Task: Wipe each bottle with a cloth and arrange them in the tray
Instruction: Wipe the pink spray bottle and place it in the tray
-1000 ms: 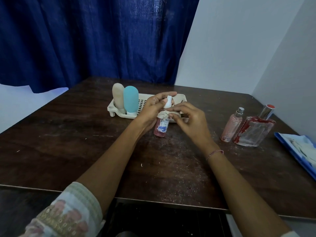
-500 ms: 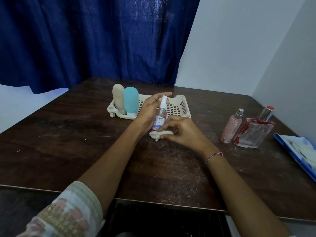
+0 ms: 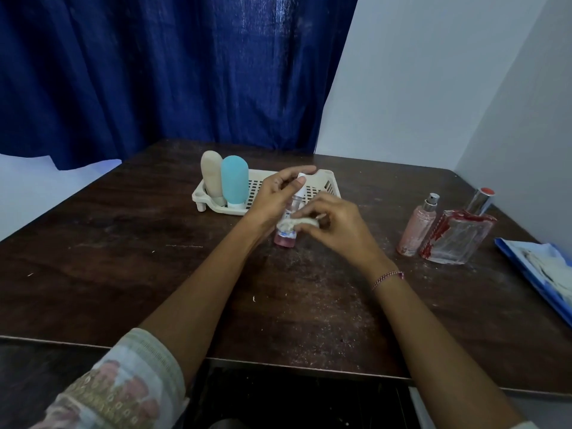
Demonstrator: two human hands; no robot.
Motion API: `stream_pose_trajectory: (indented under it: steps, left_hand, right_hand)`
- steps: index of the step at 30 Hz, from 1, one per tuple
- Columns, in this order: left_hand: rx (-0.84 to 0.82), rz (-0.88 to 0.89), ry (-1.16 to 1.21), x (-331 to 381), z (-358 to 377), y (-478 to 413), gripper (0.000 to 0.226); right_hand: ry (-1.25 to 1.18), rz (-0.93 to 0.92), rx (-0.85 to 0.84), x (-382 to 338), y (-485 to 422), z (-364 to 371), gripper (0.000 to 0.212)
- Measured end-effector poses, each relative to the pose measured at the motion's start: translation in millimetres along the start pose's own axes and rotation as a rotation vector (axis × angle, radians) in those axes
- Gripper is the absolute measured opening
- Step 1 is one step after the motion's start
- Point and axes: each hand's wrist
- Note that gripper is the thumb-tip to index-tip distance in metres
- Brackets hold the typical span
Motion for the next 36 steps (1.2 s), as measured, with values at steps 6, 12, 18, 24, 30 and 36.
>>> stream_pose_trajectory:
  steps: [6,12,18,24,30,36]
  left_hand:
    - [0.052,-0.084,0.012,3.8,-2.5,1.7,0.021]
    - [0.000,0.070,-0.016,1.1,0.6,3.8,0.023]
    - [-0.016,0.079,-0.007,0.4,2.4,4.1,0.021]
    - [-0.008,0.053,0.028,2.6,3.2,4.7,0.021]
    - [0.120,-0.055,0.020,5.8,1.7,5.0,0.019]
    - [0.118,-0.062,0.006,5.0,2.5,4.5,0.020]
  right_hand:
    - [-0.014,0.015,-0.232,-2.9,3.4,5.6,0.023]
    - [0.023,-0.015,0.178,0.8,-2.9,-3.5,0.020]
    - [0.018,0.045,0.130,2.4,-2.6,-5.8,0.022]
    - [0.024,0.034,0.182,2.5,-3.2,-5.5,0.018]
    - [-0.047,0.078,-0.151,2.4,-0.1,-0.2,0.021]
    - [-0.006,0.029,-0.212,1.7,1.1,0.2,0.019]
Point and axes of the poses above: each hand's wrist, its own y-axis away from the middle knuckle, its own z-axis out of the palm, x = y × z, and after that the axes turned 9 degrees about x, right-handed
